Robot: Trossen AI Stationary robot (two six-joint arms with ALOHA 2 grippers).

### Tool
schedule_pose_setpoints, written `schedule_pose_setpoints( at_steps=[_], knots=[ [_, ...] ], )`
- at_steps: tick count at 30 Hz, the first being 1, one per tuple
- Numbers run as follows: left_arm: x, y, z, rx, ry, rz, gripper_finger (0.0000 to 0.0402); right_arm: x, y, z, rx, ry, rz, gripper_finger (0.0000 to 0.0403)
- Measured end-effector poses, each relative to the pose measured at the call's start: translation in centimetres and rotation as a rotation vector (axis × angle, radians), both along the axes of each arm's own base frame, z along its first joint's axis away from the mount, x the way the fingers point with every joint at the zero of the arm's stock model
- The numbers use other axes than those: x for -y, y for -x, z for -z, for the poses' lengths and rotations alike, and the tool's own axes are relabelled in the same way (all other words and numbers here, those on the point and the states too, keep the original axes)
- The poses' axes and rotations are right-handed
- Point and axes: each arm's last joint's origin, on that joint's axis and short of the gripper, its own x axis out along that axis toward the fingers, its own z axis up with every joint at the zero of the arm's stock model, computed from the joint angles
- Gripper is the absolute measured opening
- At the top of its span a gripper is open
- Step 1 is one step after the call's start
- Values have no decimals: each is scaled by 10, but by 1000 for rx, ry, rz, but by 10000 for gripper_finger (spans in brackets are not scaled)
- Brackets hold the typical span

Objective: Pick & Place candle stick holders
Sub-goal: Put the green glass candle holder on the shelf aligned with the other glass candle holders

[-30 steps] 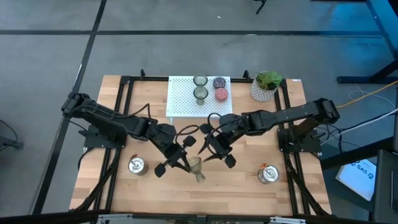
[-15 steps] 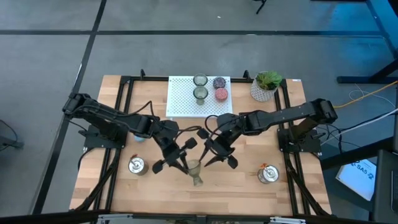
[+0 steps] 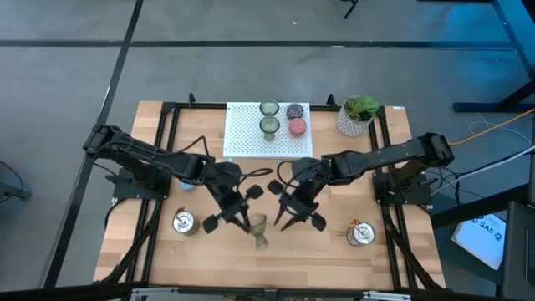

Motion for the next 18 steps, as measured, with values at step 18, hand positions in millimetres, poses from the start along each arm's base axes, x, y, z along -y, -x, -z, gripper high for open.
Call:
schedule_pose_setpoints(
  at_steps=[18],
  knots=[
    [-11, -5, 47, -326, -278, -437, 20, 26, -8, 26, -166, 241, 389, 119]
  ],
)
